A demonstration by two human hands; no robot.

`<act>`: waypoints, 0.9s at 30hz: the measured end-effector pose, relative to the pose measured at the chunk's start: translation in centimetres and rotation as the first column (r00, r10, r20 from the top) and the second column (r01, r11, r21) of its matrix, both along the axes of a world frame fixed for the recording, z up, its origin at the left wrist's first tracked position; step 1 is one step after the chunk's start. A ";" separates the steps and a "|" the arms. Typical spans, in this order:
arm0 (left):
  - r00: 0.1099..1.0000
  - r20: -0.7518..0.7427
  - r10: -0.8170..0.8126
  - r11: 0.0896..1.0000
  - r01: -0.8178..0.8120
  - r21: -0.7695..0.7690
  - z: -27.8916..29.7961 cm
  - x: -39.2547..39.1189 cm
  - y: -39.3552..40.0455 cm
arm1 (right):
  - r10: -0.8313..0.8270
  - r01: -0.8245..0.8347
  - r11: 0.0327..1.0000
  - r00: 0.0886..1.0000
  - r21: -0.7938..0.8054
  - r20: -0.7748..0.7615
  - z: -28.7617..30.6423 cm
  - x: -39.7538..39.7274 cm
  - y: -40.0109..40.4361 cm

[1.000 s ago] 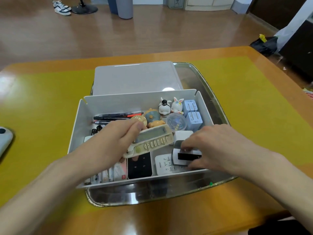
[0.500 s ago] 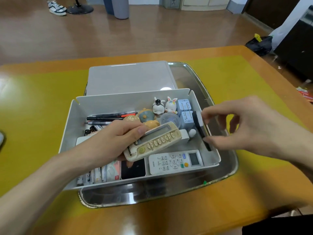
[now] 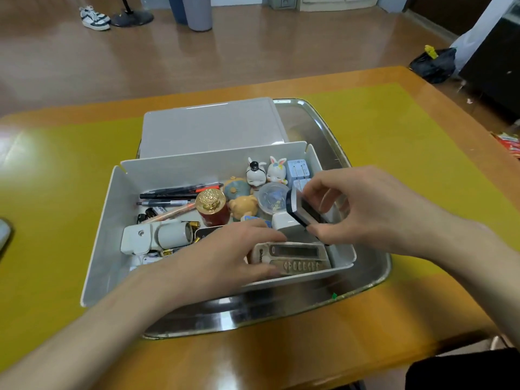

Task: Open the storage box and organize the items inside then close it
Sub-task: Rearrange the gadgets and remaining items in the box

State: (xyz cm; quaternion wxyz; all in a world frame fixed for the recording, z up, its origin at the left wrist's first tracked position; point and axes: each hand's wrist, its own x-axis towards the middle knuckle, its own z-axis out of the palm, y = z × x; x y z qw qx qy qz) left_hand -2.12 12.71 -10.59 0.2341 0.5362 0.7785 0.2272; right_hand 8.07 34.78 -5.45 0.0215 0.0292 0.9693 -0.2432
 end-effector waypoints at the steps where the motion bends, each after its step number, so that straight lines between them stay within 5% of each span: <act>1: 1.000 -0.016 0.012 1.000 -0.012 0.005 0.0 -0.1 -0.6 | 0.004 -0.004 1.000 1.000 0.020 0.012 0.0 0.1 0.0; 6: 0.981 0.079 0.179 0.981 -0.183 0.057 -0.2 0.2 -2.5 | 0.037 -0.044 0.992 0.997 0.116 0.062 0.3 0.4 -0.5; 17: 0.969 0.164 0.186 0.981 -0.194 0.031 -0.5 0.2 -1.1 | 0.121 -0.148 0.975 0.979 0.165 0.165 0.2 0.3 -1.1; 27: 0.967 0.044 0.251 0.967 -0.249 -0.047 2.0 -2.3 -6.4 | 0.277 -0.339 0.897 0.931 0.285 0.237 -1.3 -0.8 -1.6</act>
